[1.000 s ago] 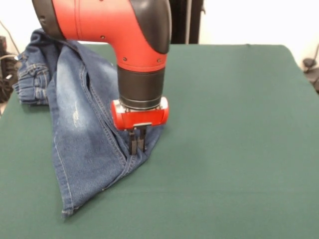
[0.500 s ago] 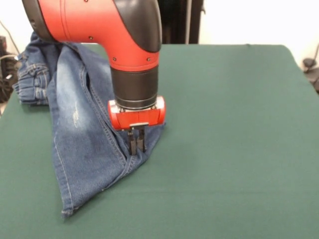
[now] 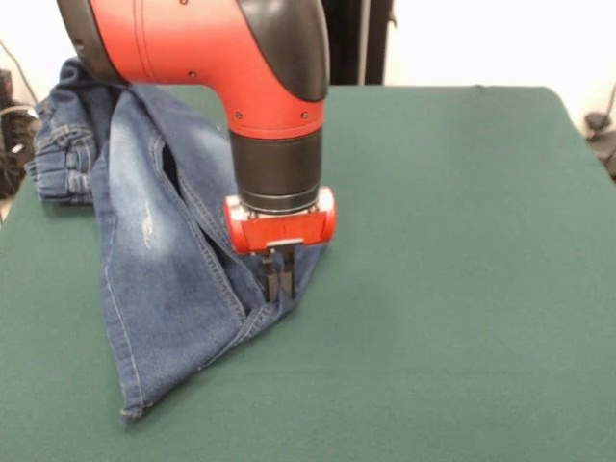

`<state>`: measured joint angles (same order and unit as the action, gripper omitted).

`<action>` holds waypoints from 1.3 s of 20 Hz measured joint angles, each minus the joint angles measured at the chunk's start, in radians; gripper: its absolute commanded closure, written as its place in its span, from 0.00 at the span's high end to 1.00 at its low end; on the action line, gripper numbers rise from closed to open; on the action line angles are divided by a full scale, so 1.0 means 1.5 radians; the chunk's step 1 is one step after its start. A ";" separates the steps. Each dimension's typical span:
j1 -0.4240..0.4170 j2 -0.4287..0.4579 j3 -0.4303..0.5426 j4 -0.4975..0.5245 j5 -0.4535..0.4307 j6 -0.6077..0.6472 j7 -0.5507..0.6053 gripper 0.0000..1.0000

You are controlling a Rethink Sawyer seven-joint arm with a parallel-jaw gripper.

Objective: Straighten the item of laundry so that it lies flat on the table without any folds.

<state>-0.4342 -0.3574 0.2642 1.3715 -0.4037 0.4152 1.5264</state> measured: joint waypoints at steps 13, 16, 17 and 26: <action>0.044 0.001 0.000 -0.032 0.042 0.000 0.000 0.00; 0.047 0.001 0.000 -0.037 0.053 0.000 0.000 0.00; 0.047 0.000 0.001 -0.037 0.057 0.000 0.000 0.00; 0.019 -0.043 0.031 -0.018 0.085 0.000 0.000 0.00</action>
<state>-0.4052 -0.4217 0.3103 1.3443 -0.2759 0.4153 1.5264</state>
